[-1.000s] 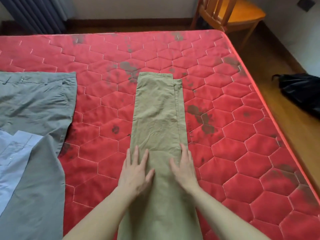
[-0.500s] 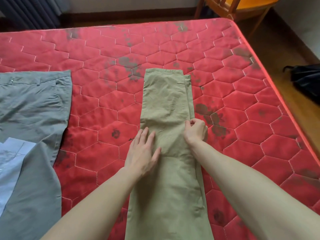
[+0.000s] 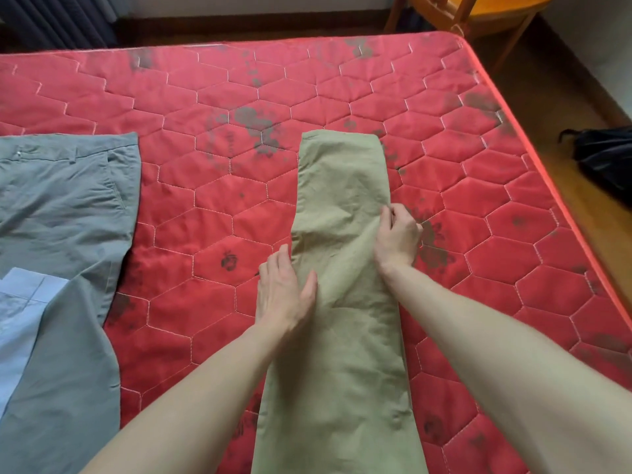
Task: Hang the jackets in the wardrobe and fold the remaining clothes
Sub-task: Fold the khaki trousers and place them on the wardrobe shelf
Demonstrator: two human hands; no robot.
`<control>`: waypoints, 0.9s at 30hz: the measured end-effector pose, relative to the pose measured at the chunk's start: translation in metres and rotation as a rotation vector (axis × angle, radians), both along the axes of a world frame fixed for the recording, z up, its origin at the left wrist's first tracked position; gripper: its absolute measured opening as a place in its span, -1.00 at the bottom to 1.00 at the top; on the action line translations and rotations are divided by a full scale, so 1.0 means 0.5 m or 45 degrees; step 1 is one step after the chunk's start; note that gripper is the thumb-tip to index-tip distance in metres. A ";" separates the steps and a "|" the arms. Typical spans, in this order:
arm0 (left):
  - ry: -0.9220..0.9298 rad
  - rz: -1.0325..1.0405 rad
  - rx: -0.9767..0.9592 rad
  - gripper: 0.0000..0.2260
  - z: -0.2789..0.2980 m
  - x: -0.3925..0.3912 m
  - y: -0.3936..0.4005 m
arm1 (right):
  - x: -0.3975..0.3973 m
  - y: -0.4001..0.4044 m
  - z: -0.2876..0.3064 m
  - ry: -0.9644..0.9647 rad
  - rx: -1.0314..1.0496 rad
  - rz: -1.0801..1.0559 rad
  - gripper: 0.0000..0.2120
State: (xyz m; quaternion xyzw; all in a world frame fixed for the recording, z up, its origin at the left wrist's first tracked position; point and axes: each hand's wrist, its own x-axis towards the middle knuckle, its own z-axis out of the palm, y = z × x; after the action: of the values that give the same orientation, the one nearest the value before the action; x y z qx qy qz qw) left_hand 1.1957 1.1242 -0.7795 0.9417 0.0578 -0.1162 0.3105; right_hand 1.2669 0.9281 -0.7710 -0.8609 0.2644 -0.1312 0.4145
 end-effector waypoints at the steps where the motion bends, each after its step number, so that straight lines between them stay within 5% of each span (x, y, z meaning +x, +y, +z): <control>1: 0.002 0.001 0.023 -0.35 0.001 -0.001 0.001 | -0.010 0.000 -0.006 0.050 0.022 -0.057 -0.75; 6: 0.009 -0.080 0.116 -0.38 -0.005 -0.011 -0.005 | -0.031 -0.028 -0.034 0.394 0.143 -0.038 -0.79; 16: 0.079 -0.171 0.254 -0.53 0.000 -0.087 0.003 | -0.184 -0.026 -0.009 0.383 0.231 0.141 -0.57; 21: 0.007 -0.177 0.406 -0.51 -0.001 -0.175 0.012 | -0.358 -0.037 -0.013 0.387 0.035 0.270 -0.61; 27: -0.340 -0.769 0.560 -0.53 -0.009 -0.280 0.030 | -0.413 -0.040 0.017 0.418 0.175 0.115 -0.54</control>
State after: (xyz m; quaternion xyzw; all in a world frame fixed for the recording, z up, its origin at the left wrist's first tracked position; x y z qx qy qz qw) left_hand 1.0557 1.1392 -0.7839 0.9671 -0.2393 -0.0638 0.0581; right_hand 1.0605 0.9082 -0.7627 -0.8514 0.2981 0.0481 0.4289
